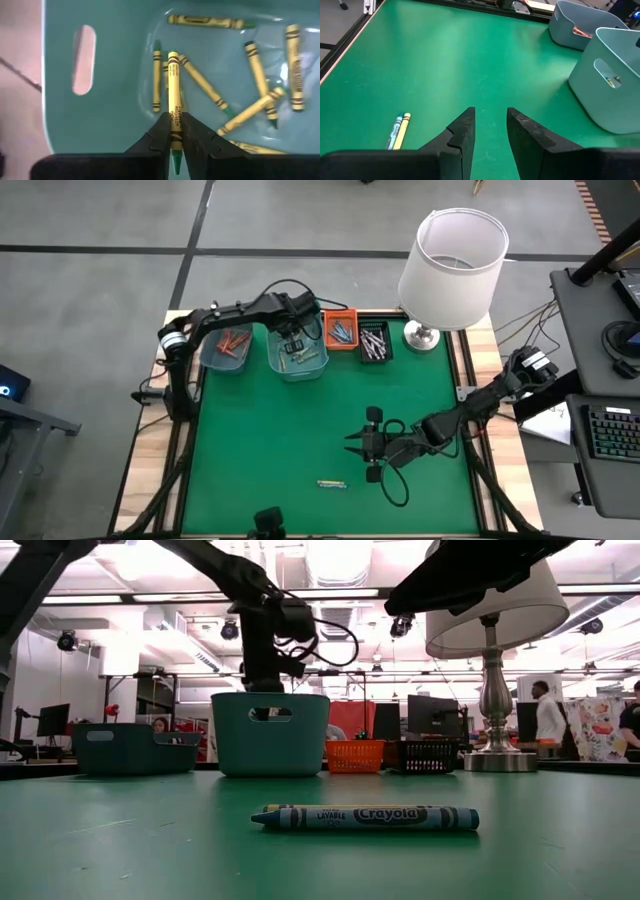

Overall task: Sort crayons
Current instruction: Put the green crayon into the green bin

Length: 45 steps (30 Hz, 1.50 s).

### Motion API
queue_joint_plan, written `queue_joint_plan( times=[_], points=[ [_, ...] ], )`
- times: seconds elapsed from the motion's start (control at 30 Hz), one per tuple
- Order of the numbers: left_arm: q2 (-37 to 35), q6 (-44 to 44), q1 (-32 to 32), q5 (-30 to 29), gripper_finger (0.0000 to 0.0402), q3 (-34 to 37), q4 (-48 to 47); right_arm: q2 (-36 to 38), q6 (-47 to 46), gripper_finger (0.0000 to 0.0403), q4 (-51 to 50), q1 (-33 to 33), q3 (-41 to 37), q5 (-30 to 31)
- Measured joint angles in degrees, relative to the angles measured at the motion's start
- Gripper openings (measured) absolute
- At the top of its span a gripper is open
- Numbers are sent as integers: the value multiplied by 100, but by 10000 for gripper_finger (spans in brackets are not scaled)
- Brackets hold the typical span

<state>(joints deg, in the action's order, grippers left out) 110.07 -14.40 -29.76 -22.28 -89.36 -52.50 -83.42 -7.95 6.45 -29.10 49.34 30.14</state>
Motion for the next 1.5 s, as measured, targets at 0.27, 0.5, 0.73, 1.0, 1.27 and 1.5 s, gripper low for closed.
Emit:
queue_joint_plan(
  times=[0.27,0.5,0.73,1.0,1.27,1.5],
  points=[
    [-146,206,43,-116,82,0,18,0,-145,104,-8,0,0,-7],
    [-693,832,526,-72,105,4,20,-2,-577,98,-27,0,0,-57],
    [-1441,1390,1805,-81,106,177,378,-19,-1155,100,-18,0,0,-329],
    [-1999,2250,3915,-1143,107,489,1071,-356,-1602,97,99,-17,0,-683],
    [-1803,3275,5967,-2683,107,739,1547,-792,-2123,94,257,-39,3,-1066],
    [-1320,4075,7070,-3726,107,765,1697,-1200,-2441,95,598,-39,9,-1275]
  ],
)
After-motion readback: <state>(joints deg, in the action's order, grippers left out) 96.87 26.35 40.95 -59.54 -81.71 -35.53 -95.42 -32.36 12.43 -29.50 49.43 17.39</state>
